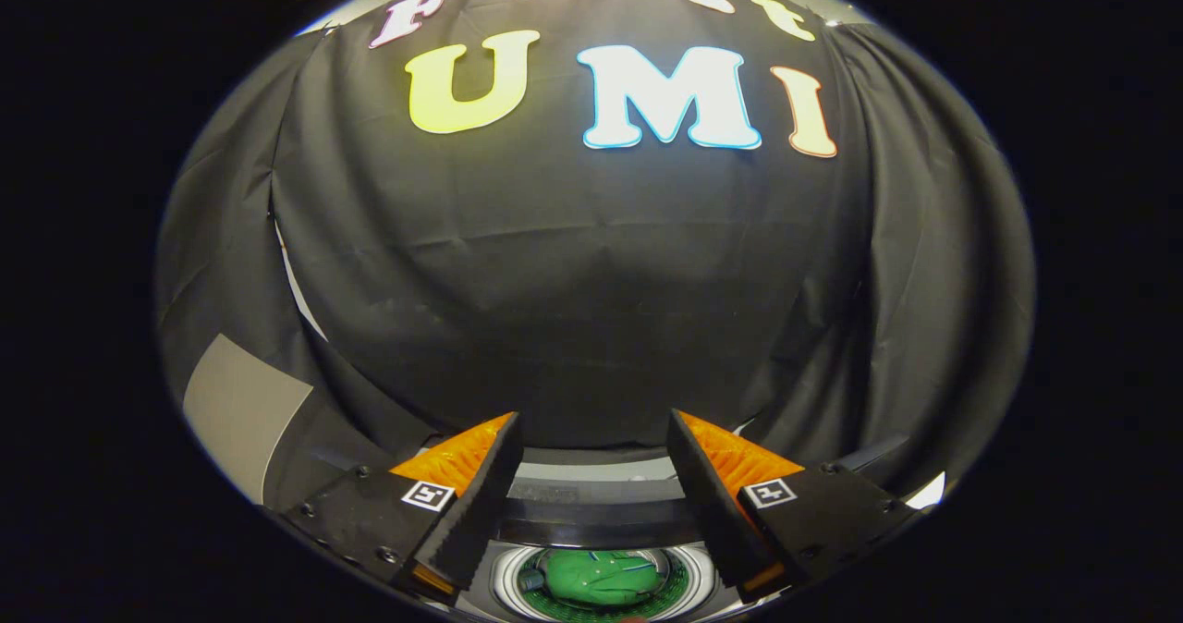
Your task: Put the clothes into the washing machine and then close the washing machine lid.
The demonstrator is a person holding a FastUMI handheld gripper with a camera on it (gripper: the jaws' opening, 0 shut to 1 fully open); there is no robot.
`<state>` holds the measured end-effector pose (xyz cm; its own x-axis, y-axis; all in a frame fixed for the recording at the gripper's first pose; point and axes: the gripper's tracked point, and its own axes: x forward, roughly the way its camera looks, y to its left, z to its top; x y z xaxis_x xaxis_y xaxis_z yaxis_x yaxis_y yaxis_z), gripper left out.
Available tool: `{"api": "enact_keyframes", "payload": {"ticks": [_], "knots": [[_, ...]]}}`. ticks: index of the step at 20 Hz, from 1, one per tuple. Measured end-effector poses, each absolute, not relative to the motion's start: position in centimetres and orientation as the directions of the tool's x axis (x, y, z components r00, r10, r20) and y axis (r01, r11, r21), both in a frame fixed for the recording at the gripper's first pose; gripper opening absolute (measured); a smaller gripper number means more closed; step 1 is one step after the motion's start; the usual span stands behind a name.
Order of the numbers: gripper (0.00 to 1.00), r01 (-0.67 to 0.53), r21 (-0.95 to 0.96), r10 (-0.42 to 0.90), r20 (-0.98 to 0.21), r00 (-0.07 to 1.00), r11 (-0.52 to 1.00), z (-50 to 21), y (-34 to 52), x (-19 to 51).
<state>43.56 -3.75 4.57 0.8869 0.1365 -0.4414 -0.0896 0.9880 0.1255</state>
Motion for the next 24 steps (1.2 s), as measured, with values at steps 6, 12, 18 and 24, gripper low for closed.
{"api": "enact_keyframes", "payload": {"ticks": [6,12,18,24], "knots": [[0.98,-0.114,0.127,0.145,-0.267,0.953,0.985,5.4,-4.0,41.5],[0.98,-0.104,0.121,0.121,-0.148,0.982,0.987,5.0,-3.9,39.4],[0.97,-0.107,0.115,0.12,-0.112,0.986,0.988,4.0,-4.0,36.4],[0.97,-0.108,0.114,0.119,-0.098,0.988,0.988,3.2,-4.0,34.4]]}}
